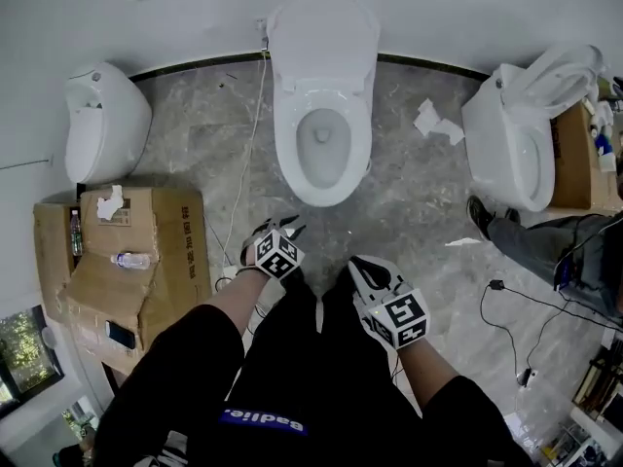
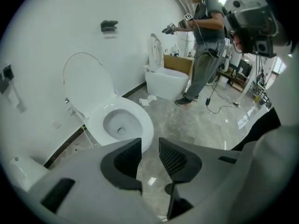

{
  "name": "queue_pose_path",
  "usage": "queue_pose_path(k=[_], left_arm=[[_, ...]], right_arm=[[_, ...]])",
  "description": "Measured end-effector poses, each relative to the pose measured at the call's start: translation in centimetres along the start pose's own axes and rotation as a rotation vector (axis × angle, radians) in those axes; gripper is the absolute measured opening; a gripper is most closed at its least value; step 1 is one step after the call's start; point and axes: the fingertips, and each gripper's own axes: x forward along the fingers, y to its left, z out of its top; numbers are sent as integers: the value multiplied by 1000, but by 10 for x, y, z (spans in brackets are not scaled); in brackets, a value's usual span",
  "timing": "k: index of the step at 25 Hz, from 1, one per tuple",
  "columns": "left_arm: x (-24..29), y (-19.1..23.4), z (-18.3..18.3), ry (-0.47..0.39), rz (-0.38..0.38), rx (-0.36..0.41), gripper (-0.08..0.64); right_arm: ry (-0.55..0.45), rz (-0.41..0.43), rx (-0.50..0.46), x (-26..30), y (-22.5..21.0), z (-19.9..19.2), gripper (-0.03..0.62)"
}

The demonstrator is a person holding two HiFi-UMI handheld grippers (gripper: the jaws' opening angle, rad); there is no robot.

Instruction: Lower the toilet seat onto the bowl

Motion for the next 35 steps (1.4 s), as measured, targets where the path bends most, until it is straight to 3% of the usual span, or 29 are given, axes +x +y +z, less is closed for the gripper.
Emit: queue_pose_path(k=[2, 6, 8, 15, 21, 28, 35], left_arm=[[-28, -1, 17, -50, 7, -73, 127], [-91, -2, 70, -209, 12, -295, 127], [-126, -4, 98, -300, 18, -335, 124], [-259, -6, 190, -588, 53, -257, 96], [-338, -18, 235, -754, 82, -242, 61], [-375, -29, 234, -838, 111, -236, 18], [-380, -45, 228, -857, 94, -228, 17]], right_arm=[[-13, -3, -25, -8, 4, 16, 28], [-65, -2, -59, -24, 12, 54, 28], [-97, -8, -75, -33, 17, 73, 28], [-229, 14, -96, -54, 42, 152, 28], [-334, 53, -163, -71, 73, 202, 28], [-365, 78, -233, -71, 100, 207, 28], [-385, 80, -261, -75, 112, 206, 28]])
